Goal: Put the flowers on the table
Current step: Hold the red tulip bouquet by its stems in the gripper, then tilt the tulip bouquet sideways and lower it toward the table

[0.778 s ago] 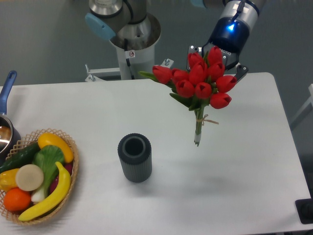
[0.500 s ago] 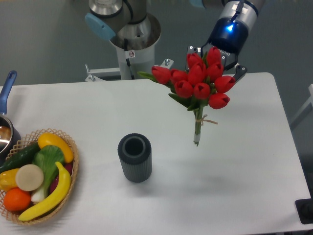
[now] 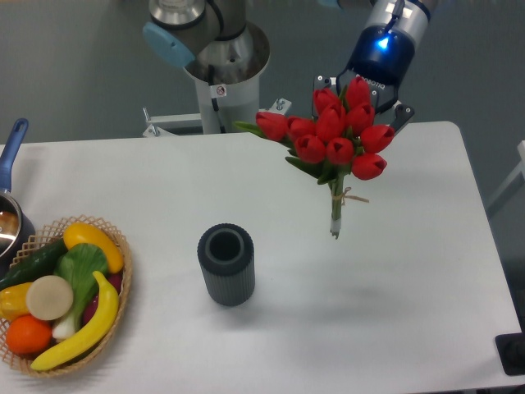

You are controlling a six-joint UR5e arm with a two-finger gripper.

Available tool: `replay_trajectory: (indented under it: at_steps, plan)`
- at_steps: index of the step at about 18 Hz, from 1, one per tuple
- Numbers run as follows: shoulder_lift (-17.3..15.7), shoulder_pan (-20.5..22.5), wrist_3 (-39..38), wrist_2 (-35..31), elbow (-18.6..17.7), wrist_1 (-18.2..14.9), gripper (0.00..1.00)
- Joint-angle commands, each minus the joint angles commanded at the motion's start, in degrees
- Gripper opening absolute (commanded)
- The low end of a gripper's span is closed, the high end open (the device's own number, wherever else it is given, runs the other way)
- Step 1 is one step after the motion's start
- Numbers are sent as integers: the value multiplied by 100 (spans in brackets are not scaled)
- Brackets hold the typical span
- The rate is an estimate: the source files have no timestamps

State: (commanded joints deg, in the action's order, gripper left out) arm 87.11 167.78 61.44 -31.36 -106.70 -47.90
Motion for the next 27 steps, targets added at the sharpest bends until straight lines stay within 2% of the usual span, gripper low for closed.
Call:
replay_trajectory:
  at_steps: [6,13,21,27]
  plan:
    - [-273,-35,-282,-993,0,-26,48]
    - [-238,-211,-291,-2083,-17,-35,48]
    - [332,-729,-221,-3577,53,-9,47]
    - [763,-870,-116,-4044,97,0,44]
